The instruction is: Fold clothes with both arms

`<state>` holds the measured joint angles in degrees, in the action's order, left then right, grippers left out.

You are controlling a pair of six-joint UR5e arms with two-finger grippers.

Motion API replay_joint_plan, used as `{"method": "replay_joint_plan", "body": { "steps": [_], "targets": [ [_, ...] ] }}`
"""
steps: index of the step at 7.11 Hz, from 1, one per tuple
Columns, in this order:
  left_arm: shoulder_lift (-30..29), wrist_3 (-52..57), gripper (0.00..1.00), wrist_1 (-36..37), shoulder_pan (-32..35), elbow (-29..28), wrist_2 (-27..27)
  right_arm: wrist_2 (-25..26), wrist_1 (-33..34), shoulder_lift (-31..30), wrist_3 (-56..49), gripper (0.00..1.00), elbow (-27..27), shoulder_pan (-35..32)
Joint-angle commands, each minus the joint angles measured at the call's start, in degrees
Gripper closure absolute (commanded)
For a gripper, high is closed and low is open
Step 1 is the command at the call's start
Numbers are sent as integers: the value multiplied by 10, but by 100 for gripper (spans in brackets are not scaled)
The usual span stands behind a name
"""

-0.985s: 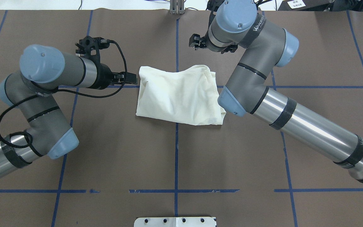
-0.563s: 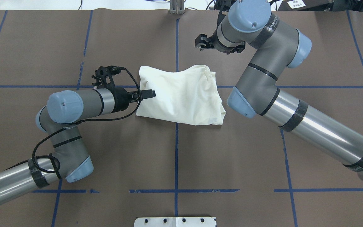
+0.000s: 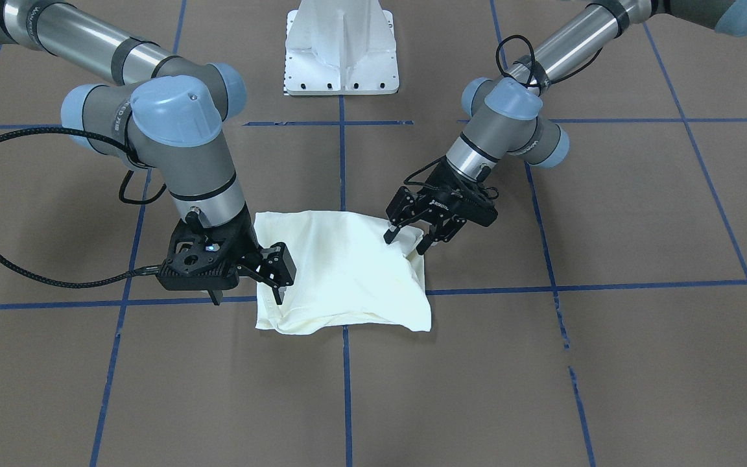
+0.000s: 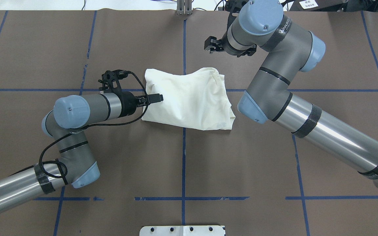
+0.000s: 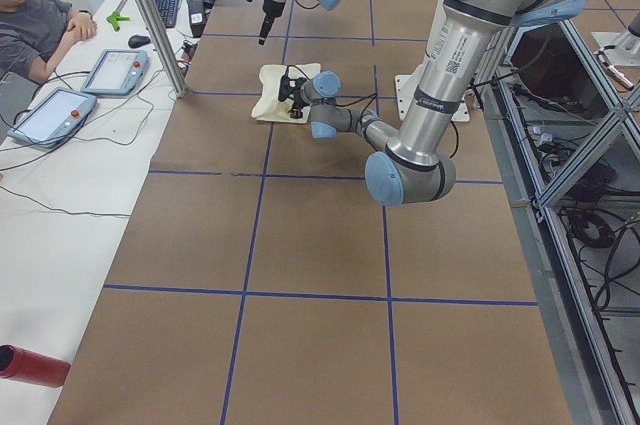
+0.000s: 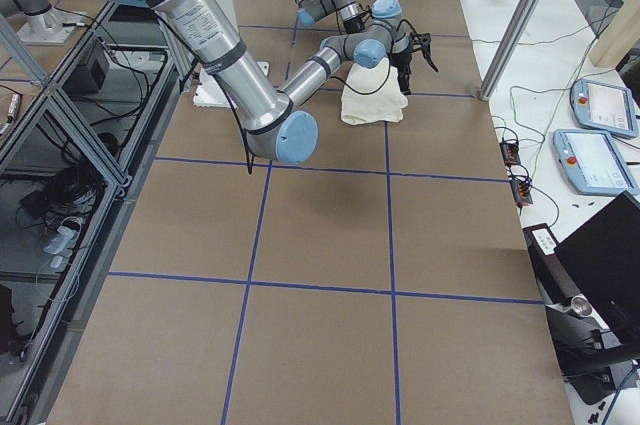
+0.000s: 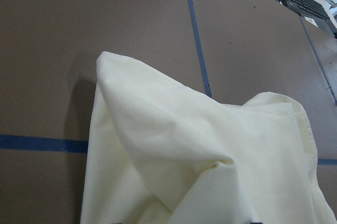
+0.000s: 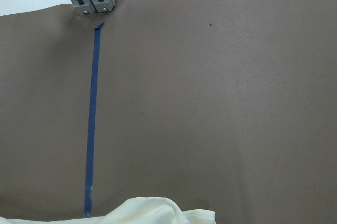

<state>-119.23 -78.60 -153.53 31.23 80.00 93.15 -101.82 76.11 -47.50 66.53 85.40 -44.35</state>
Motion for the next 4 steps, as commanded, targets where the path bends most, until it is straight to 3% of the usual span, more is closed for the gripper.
{"method": "replay_joint_plan", "body": {
  "steps": [1, 3, 4],
  "targets": [
    [-1, 1, 43, 0, -3, 1, 3, 1, 0, -2, 0, 0, 0, 1],
    [7, 2, 77, -3, -9, 6, 3, 3, 0, -3, 0, 0, 0, 1],
    [8, 3, 89, -25, -9, 6, 4, 4, 0, -3, 0, 0, 0, 1]
  ]
}}
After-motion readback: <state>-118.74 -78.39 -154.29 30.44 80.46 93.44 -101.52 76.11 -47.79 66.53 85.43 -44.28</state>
